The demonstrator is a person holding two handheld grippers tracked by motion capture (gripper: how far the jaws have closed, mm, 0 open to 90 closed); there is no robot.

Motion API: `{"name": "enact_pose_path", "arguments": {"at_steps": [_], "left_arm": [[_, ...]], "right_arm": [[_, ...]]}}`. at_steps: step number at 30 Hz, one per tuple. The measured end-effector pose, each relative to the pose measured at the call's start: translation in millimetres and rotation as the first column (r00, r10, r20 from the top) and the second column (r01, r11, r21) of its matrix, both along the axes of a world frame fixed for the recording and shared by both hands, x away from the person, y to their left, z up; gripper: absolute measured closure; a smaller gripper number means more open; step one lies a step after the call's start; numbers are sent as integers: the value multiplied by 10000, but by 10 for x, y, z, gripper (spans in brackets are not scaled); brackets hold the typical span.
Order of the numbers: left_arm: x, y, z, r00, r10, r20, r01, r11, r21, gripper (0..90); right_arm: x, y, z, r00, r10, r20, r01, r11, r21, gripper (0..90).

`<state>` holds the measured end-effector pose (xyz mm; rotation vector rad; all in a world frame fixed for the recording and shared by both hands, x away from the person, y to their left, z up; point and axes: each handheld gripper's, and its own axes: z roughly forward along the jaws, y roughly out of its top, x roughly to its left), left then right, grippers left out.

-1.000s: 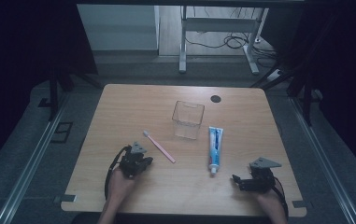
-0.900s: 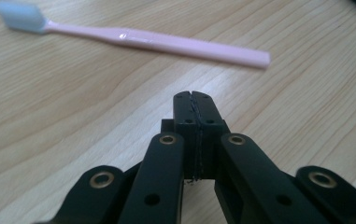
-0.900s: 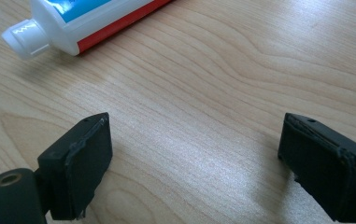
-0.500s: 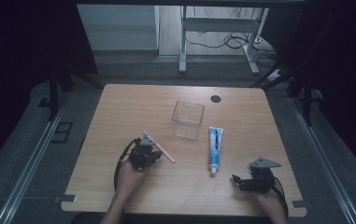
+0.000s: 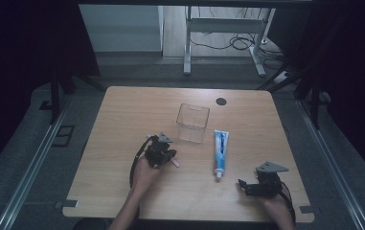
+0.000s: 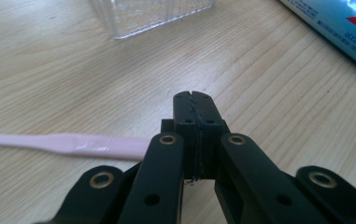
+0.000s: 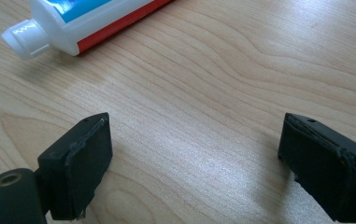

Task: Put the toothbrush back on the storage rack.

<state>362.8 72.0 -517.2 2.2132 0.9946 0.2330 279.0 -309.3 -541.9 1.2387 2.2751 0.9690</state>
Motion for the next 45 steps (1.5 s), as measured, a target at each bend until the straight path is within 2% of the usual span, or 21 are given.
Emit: {"name": "enact_pose_path", "arguments": {"at_steps": [7,17,21,29,35,38,45], "left_arm": [[-26,-76,-64,9997,-235,-65,238,9991,360,894],[-103,-56,-84,9991,-370,-214,383,9972,642,893],[-134,-34,-103,9991,-308,-286,323,9980,544,892],[-277,67,-96,9992,-282,-292,301,9974,661,880],[-379,214,-90,9994,-87,-334,111,9973,727,875],[-409,264,-90,9994,47,-351,-21,9974,720,872],[-502,506,-91,9981,490,-361,-463,9964,716,860]], "right_arm": [[1,0,0,10000,1,-5,-1,10000,11,97],[3,1,0,10000,10,-9,-10,10000,7,97],[3,2,0,10000,11,-10,-11,10000,8,97],[3,2,1,10000,9,-9,-9,10000,6,97],[3,2,1,10000,8,-8,-8,10000,5,97],[3,2,0,10000,14,-8,-14,10000,4,97],[4,1,0,10000,18,2,-18,10000,0,97]]}}
